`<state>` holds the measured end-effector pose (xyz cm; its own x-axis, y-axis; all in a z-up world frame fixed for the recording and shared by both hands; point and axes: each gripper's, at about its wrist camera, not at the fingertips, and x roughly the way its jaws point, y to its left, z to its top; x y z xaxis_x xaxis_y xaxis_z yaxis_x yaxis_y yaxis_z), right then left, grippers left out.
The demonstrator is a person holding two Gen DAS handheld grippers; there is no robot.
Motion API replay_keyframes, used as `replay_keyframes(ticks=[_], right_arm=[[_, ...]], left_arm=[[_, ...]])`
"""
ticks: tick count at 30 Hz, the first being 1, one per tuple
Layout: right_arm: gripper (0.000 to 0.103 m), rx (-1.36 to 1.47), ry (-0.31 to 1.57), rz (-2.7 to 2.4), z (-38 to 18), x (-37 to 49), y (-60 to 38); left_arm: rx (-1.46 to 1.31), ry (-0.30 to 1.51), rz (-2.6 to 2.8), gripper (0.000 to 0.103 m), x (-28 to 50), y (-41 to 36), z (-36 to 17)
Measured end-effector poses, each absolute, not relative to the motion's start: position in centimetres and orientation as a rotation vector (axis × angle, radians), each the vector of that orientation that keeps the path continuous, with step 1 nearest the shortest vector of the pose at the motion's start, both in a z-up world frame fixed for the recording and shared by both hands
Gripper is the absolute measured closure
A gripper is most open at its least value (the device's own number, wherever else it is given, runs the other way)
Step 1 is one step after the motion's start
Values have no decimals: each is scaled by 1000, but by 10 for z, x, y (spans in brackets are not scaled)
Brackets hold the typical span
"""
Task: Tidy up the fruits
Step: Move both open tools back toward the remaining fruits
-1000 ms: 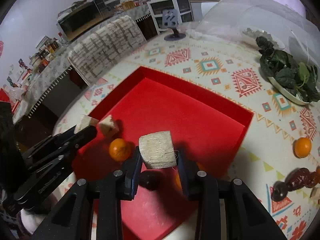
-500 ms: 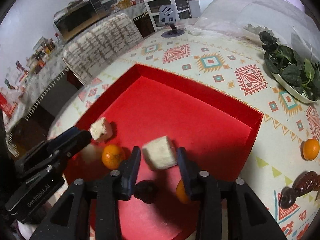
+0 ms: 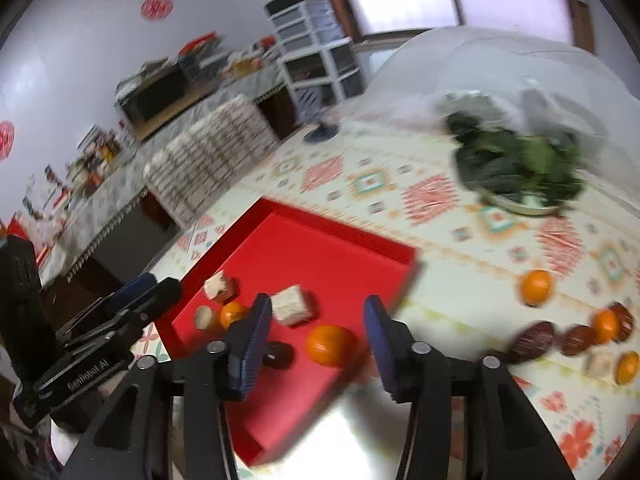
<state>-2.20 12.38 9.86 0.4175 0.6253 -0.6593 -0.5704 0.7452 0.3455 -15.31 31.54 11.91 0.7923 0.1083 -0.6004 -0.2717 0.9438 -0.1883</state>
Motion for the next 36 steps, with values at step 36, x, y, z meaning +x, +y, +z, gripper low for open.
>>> replay_keyframes(ticks=[36], right_arm=[[46, 209, 929, 327, 17, 33, -114]], left_arm=[[48, 906, -169, 31, -22, 101, 49]])
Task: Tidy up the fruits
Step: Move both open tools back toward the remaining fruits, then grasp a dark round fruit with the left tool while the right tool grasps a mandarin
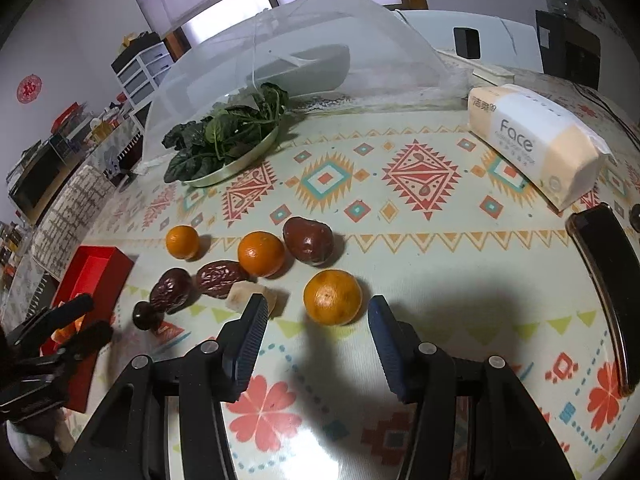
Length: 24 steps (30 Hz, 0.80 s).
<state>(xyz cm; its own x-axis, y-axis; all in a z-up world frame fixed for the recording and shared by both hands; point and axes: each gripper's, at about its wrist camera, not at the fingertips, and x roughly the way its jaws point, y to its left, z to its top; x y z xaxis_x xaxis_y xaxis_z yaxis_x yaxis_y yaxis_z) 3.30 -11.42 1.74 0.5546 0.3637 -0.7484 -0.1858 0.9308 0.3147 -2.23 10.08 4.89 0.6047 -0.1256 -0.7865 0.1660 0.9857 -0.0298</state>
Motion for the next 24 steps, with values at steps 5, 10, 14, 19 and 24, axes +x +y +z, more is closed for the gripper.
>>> replay_keyframes(ticks=[5, 10, 14, 19, 24], right_arm=[[46, 219, 934, 328, 12, 39, -116], [46, 211, 953, 330, 6, 44, -114], [47, 182, 951, 319, 4, 44, -109], [66, 177, 947, 313, 3, 45, -108], [67, 189, 942, 320, 6, 41, -109]], left_arm=[[102, 917, -186, 31, -1, 86, 37], [154, 921, -189, 31, 11, 74, 30], [176, 947, -187, 62, 15, 68, 23], [155, 931, -176, 69, 11, 69, 28], [129, 891, -174, 72, -2, 72, 45]])
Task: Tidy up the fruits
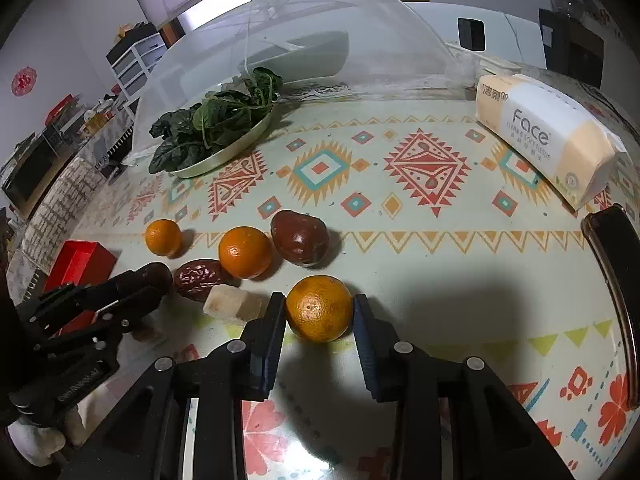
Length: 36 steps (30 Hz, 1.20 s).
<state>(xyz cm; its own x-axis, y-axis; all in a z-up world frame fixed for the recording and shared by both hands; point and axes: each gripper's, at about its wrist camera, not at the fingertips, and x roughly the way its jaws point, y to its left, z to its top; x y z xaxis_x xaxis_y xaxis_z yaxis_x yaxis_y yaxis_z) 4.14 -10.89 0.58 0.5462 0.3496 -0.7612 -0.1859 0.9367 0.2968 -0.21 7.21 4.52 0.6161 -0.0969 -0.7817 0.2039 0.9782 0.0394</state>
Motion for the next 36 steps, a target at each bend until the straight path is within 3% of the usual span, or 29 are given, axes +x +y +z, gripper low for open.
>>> replay_keyframes(ticks=[21, 36], right_arm=[[67, 137, 836, 439, 68, -26, -66], [67, 52, 821, 555, 84, -59, 5]], left_arm=[[-15, 735, -103, 74, -90, 126, 108], [-77, 678, 31, 74, -126, 181, 118]])
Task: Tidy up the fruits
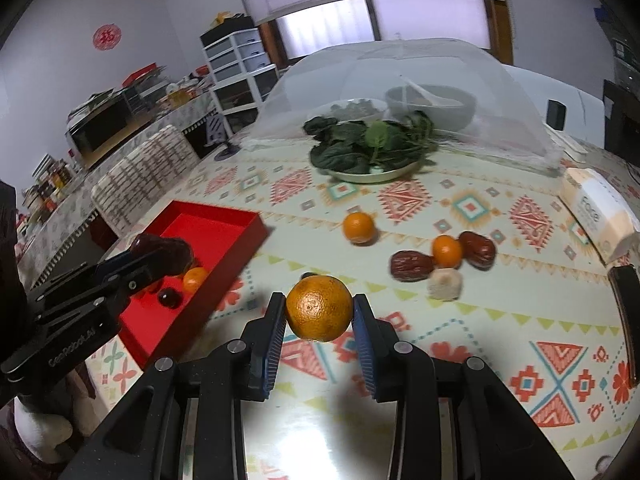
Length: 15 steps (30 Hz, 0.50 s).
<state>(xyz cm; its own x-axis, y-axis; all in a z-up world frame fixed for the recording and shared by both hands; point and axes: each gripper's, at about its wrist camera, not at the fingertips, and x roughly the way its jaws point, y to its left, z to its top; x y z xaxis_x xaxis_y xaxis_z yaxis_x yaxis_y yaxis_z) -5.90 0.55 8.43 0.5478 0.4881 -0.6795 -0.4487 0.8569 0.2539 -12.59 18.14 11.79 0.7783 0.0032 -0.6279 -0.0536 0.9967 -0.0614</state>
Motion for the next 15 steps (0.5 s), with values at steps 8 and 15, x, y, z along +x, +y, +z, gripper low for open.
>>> replay_keyframes(ticks=[8, 15], right_arm=[[67, 8, 817, 605, 91, -70, 34], [67, -31, 819, 654, 93, -74, 67]], left_arm=[[-101, 664, 83, 77, -135, 204, 117], [-143, 669, 118, 77, -139, 230, 111]])
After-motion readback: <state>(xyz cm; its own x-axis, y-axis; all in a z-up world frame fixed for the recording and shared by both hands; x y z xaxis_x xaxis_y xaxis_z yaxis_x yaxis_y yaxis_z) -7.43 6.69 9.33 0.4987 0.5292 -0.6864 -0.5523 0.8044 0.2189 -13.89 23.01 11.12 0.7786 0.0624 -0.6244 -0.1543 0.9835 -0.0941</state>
